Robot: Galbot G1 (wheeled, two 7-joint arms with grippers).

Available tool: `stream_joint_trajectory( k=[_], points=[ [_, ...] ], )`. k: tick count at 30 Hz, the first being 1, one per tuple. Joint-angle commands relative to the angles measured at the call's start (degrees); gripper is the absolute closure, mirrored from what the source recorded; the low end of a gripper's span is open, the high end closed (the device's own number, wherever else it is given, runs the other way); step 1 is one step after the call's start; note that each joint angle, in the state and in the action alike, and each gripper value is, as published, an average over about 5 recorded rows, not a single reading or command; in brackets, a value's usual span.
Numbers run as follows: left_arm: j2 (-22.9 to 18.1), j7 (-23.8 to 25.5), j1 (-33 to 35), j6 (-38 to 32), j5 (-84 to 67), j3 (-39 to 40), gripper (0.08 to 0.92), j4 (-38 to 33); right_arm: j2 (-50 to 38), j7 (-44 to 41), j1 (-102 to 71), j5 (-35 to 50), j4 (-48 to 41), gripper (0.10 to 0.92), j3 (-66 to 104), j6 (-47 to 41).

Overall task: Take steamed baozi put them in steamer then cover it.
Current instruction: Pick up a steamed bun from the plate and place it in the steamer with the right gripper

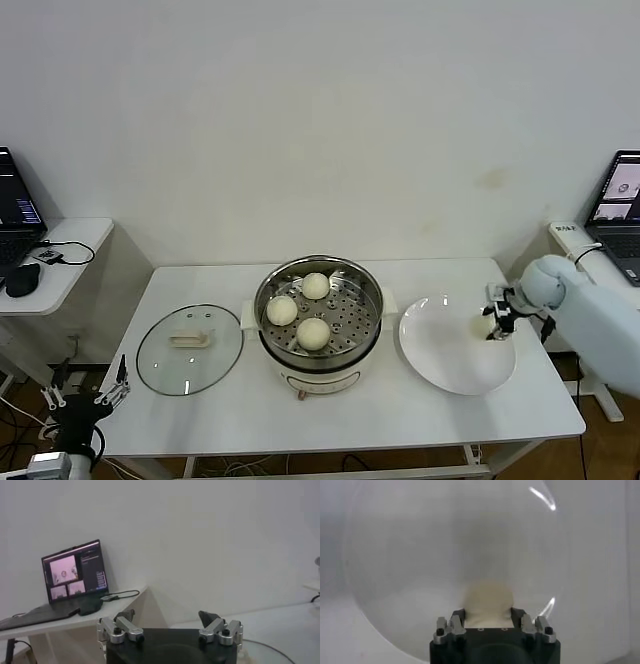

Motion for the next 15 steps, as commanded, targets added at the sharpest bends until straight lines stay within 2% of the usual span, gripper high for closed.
stream_joint_trajectory(
  k=[1, 8, 15],
  points=[
    [0.3, 0.0, 0.1, 0.0, 0.0, 0.2, 0.177, 0.2, -7.2, -0.3, 20.1, 14.9, 15.2, 0.440, -15.2, -5.8],
    [0.2, -0.1, -0.1, 0.0, 0.0, 0.7, 0.177, 0.0, -5.2, 2.1, 36.1, 27.9, 23.7, 0.432, -28.0, -11.3],
    [0.1, -0.2, -0.2, -0.1, 0.2, 1.1, 0.177, 0.2, 3.7, 8.0, 42.2, 41.3, 28.1, 0.424, -34.1, -18.8]
  ],
)
